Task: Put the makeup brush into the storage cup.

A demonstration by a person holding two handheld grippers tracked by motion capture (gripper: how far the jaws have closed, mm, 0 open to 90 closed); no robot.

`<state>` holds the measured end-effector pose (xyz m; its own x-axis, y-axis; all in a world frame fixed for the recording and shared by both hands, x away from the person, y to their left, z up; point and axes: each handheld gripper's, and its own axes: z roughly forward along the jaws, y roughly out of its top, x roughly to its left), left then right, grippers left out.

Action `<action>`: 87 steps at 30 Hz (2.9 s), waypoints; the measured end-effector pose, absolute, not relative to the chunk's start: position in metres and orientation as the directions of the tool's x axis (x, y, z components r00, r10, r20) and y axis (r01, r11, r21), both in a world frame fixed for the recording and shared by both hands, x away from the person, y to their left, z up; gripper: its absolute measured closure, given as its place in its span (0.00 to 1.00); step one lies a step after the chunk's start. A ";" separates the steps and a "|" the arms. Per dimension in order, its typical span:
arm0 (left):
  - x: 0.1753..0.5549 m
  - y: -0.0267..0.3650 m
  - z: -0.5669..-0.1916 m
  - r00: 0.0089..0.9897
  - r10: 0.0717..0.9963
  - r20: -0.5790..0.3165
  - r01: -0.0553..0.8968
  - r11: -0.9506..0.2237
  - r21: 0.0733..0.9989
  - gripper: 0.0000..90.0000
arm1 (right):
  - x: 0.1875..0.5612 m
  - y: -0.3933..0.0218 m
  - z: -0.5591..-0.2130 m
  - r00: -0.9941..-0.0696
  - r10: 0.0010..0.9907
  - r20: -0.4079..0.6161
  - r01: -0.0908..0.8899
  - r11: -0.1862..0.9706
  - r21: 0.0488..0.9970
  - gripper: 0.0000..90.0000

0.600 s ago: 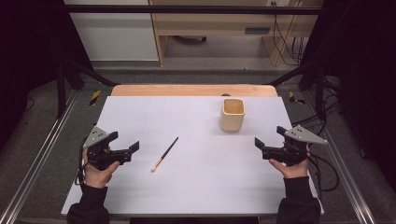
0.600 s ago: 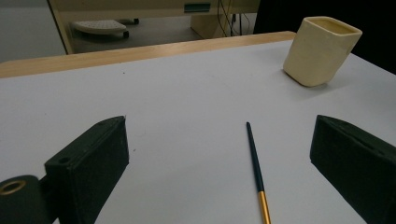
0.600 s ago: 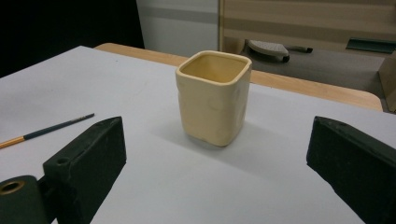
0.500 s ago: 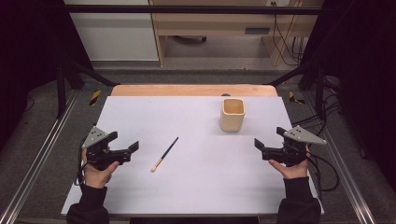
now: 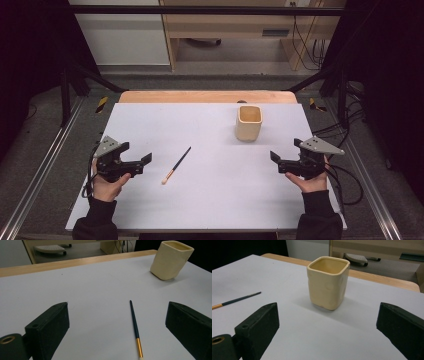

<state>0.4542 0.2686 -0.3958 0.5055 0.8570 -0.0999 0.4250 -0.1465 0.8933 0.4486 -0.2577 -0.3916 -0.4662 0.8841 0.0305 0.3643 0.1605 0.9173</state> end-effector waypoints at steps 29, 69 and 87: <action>0.476 0.231 -0.397 0.582 0.812 -0.042 0.481 -0.303 0.823 0.07 | 0.451 -0.252 -0.397 -0.467 0.884 0.031 0.392 0.176 0.903 0.05; 0.498 0.184 -0.423 0.654 0.756 0.015 0.563 -0.500 0.657 0.19 | 0.454 -0.249 -0.401 -0.473 0.880 0.033 0.409 0.186 0.893 0.06; 0.510 0.169 -0.432 0.673 0.739 0.026 0.598 -0.565 0.569 0.42 | 0.454 -0.248 -0.402 -0.480 0.876 0.032 0.413 0.194 0.890 0.06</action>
